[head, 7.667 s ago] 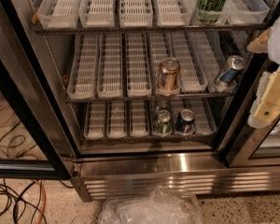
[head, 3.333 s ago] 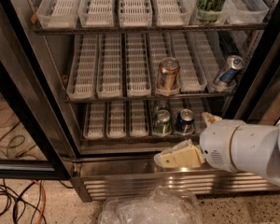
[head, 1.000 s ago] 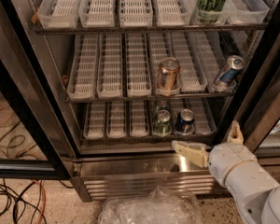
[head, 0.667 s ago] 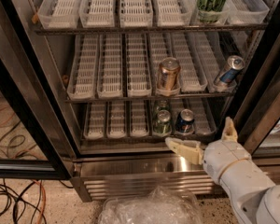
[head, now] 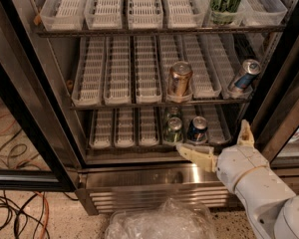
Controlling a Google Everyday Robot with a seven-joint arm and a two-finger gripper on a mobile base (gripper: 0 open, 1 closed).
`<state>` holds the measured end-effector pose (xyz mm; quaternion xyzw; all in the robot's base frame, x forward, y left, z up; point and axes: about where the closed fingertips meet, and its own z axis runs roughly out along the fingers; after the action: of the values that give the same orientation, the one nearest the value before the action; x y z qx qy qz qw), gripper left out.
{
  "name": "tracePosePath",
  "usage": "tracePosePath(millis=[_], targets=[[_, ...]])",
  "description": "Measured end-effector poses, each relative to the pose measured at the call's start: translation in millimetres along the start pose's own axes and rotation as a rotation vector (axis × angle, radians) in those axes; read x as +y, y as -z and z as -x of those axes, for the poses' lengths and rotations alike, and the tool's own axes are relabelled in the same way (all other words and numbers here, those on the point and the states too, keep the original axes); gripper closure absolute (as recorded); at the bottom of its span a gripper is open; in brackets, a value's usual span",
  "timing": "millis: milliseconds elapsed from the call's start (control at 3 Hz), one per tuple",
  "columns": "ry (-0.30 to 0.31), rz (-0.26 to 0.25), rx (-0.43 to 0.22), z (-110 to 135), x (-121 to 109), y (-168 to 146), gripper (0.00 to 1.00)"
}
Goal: Pick green can from bottom shelf of fridge
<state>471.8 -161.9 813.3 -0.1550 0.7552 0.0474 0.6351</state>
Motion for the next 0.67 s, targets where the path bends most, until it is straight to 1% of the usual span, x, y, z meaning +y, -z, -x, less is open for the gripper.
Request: tracePosePath(millis=[333,667], targets=[[0.045,0.011,-0.006,-3.6,12.5,-5.8,0.00],[0.062,0.020,-0.029,-19.6,30.3,-12.2,0.00]])
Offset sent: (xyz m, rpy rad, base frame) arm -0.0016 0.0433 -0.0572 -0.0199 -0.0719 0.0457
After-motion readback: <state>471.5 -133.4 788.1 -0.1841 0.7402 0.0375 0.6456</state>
